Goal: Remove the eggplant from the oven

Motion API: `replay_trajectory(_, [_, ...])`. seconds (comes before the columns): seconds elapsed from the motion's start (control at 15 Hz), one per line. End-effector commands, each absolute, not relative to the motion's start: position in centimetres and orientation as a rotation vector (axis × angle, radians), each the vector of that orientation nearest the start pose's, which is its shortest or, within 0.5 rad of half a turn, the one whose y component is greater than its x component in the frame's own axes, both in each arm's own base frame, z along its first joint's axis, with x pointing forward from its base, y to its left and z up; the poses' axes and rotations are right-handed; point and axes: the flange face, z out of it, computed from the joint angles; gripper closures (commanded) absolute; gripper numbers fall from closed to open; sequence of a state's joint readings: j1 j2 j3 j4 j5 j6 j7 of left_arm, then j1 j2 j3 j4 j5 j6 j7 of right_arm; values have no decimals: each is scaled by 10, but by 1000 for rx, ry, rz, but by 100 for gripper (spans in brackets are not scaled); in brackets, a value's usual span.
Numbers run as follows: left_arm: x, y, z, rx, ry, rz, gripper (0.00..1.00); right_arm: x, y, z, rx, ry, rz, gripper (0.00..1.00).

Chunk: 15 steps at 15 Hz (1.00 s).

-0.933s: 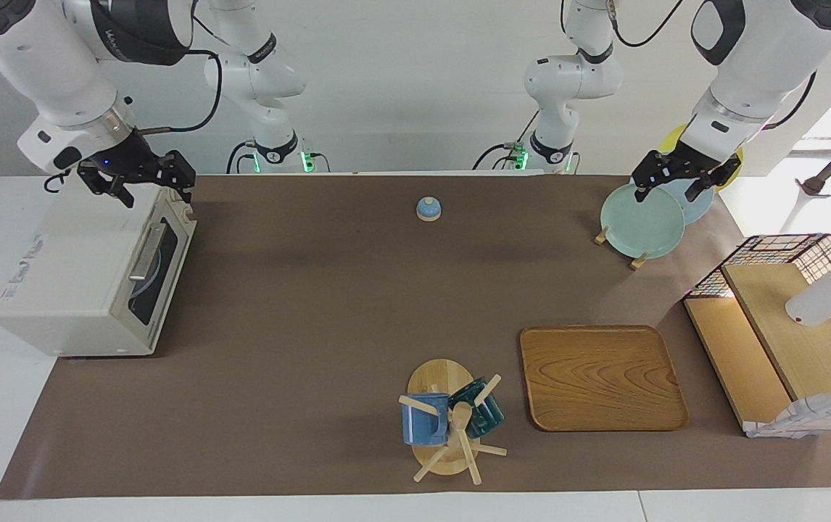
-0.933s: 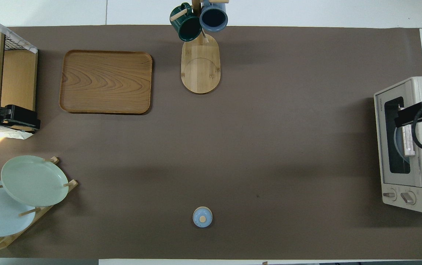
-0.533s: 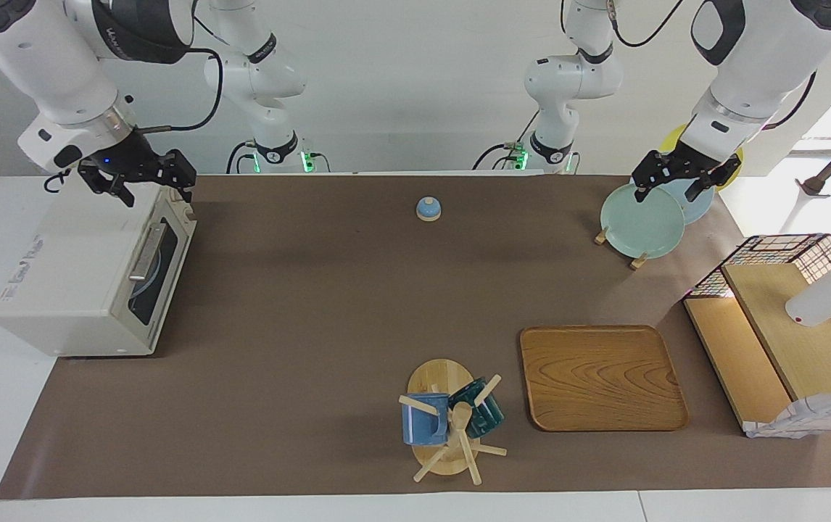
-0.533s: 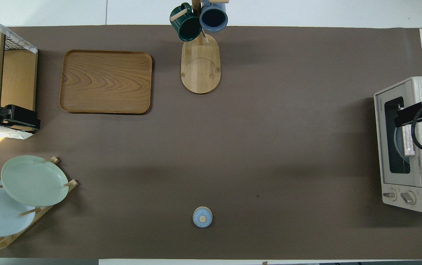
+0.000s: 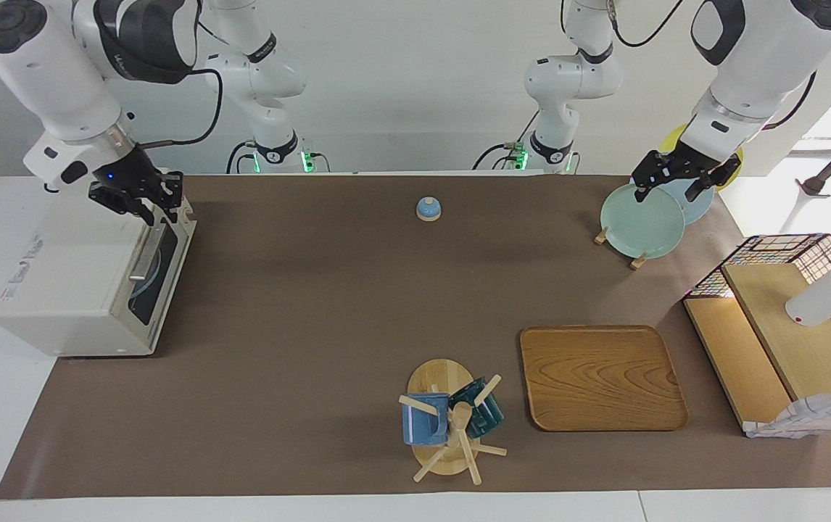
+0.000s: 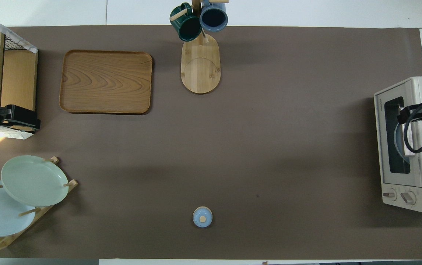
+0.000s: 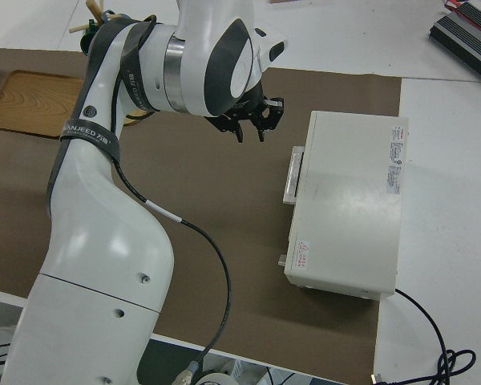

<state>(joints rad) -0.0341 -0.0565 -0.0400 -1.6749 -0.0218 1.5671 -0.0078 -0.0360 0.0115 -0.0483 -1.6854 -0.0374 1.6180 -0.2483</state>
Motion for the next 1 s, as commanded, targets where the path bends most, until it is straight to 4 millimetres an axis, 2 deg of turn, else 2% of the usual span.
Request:
replay_trajectory(0.0, [531, -42, 610, -3158, 89, 91, 0, 544, -64, 548, -3205, -318, 139, 100])
replay_trajectory(0.13, [531, -42, 610, -3158, 89, 91, 0, 543, -74, 527, -3224, -254, 142, 100])
replay_trajectory(0.27, [531, -42, 610, -3158, 89, 91, 0, 547, -75, 517, -3252, -106, 138, 100])
replay_trajectory(0.47, [531, -42, 610, -3158, 89, 91, 0, 545, -75, 492, -3254, -111, 136, 100])
replay_trajectory(0.8, [531, -42, 610, -3158, 89, 91, 0, 542, -80, 488, -3302, -275, 171, 100])
replay_trajectory(0.93, [531, -42, 610, -3158, 89, 91, 0, 541, -86, 486, -3299, -284, 175, 100])
